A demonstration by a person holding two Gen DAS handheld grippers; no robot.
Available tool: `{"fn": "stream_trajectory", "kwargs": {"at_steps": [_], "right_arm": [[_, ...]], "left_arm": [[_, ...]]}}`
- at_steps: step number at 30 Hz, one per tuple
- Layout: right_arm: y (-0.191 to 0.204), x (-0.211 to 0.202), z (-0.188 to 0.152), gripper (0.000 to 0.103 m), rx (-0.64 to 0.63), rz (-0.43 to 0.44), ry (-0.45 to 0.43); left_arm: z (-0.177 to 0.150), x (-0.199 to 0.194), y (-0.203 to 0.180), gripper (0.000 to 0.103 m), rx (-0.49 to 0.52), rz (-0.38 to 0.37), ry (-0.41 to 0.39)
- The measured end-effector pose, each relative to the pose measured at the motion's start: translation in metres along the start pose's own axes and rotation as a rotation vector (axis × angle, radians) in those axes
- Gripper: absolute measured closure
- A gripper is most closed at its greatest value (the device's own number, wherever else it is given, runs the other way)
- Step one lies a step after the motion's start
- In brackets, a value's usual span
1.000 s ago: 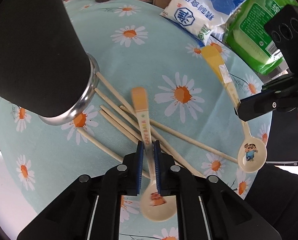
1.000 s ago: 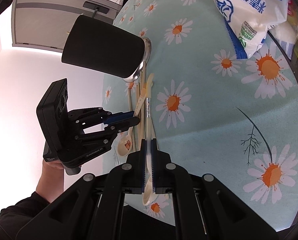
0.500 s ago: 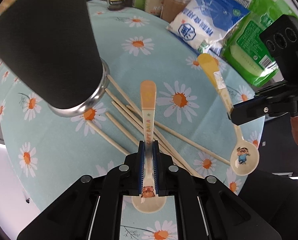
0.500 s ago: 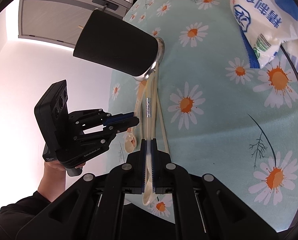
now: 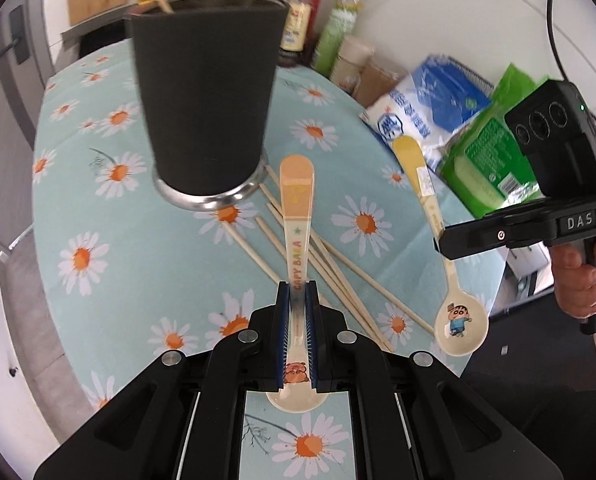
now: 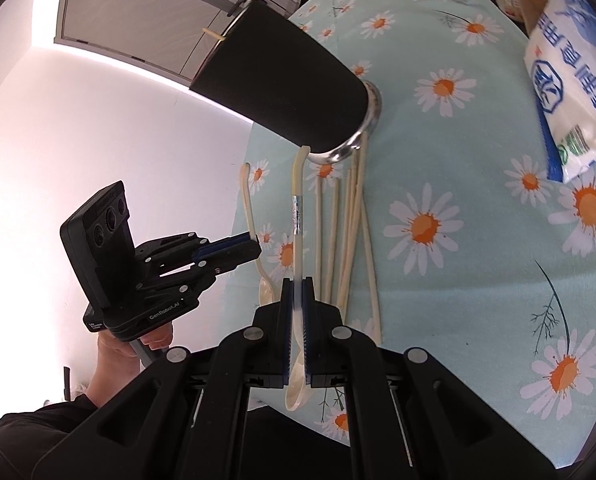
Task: Organize utensils
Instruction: 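Lift the bear spoon with the left gripper while the right gripper carries its spoon to the holder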
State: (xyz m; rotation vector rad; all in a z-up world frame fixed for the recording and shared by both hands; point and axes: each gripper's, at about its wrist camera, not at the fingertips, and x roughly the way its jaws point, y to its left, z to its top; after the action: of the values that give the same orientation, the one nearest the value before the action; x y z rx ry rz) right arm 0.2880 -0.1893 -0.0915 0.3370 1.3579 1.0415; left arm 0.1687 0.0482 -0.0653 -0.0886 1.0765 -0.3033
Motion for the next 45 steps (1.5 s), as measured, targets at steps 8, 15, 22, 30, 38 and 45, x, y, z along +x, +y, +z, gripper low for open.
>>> {"fn": "stream_trajectory", "kwargs": {"at_steps": [8, 15, 22, 30, 38, 45], "right_arm": [[0.033, 0.005, 0.014, 0.097, -0.082, -0.004, -0.016], [0.062, 0.001, 0.026, 0.097, -0.152, -0.017, -0.069], [0.087, -0.01, 0.041, 0.097, -0.205, -0.021, -0.146], [0.12, -0.041, 0.073, 0.097, -0.319, -0.012, -0.273], [0.138, -0.056, 0.116, 0.097, -0.388, -0.026, -0.426], [0.131, -0.06, 0.147, 0.097, -0.384, -0.022, -0.516]], "left_arm": [[0.001, -0.038, 0.007, 0.096, -0.041, -0.003, -0.11], [0.014, -0.071, 0.008, 0.096, -0.045, -0.008, -0.209], [0.032, -0.095, 0.008, 0.096, -0.044, -0.006, -0.3], [0.063, -0.12, 0.006, 0.096, -0.06, 0.013, -0.421], [0.103, -0.135, 0.004, 0.096, -0.081, 0.058, -0.525], [0.131, -0.128, 0.009, 0.096, -0.101, 0.092, -0.581]]}}
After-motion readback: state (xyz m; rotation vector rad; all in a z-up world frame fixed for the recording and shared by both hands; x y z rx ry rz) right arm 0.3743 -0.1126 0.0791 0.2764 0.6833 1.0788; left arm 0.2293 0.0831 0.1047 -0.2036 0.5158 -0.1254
